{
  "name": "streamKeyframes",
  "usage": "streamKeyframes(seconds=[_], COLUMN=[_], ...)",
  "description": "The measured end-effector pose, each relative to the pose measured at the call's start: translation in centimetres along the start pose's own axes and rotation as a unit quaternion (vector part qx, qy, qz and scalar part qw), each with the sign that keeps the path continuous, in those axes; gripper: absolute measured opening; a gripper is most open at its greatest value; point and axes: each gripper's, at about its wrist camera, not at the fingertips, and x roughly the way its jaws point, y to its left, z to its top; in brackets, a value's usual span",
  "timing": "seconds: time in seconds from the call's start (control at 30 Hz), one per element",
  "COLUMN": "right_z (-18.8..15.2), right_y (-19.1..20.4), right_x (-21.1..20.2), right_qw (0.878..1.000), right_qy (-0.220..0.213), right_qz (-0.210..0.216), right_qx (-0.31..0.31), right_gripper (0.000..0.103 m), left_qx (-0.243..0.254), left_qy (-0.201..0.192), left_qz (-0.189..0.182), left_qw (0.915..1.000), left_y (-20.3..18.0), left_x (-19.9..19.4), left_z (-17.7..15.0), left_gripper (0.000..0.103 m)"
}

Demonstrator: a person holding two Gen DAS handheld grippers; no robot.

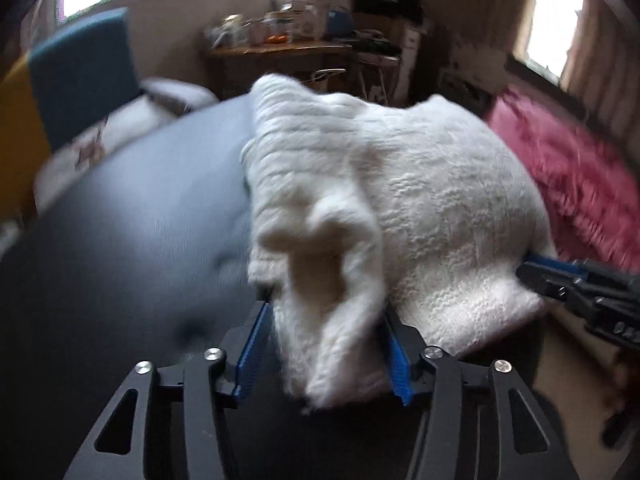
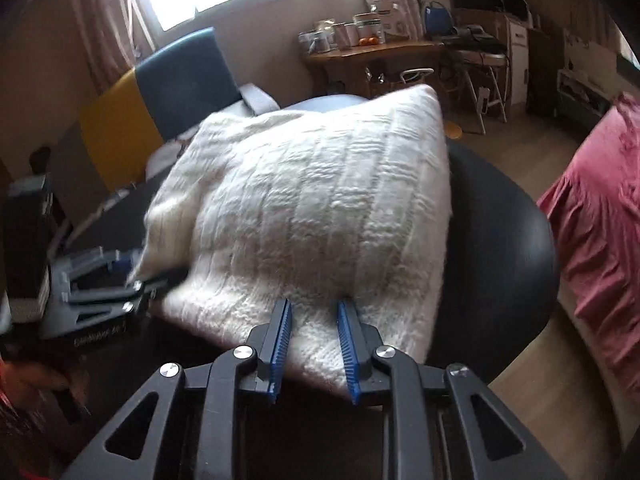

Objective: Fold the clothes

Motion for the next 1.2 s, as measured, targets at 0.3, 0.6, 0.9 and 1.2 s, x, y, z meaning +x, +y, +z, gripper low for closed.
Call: streamKeyframes(seconds=[0.3,0.6,0.9,1.2], right_z=[6.0,8.1,8.1,2.6], right_y=[5.8,12.8,11.7,3.3], right_x=[-0.4,8.9,8.2,-3.0], right_qw=[0.992,0.963,0.970,0.997], right_qy=[-0.011,0.137,0.114,-0.017], right_qz=[0.108,0.137,0.157,0.054], right_qx=[-0.070,-0.187,-0.147,-0.045], right_gripper=[0.022,0.012,0.015,0.023], left_qx=[-0.056,-0.095,-0.116,-0.051], left_qy=[-0.033,-0.022,-0.031,-0.104], left_qz=[-0.017,-0.035,-0.043,0.014], left_qw=[0.9977,0.9946,0.9919,0.9932], left_y=[1.1,1.6,2.0,-0.4], left_x=[-0.9,-0.6,-1.5,-5.5], left_z=[-2.6,-3.3,-3.7,-3.5], left_gripper=[0.058,0.065,0.067,0.080])
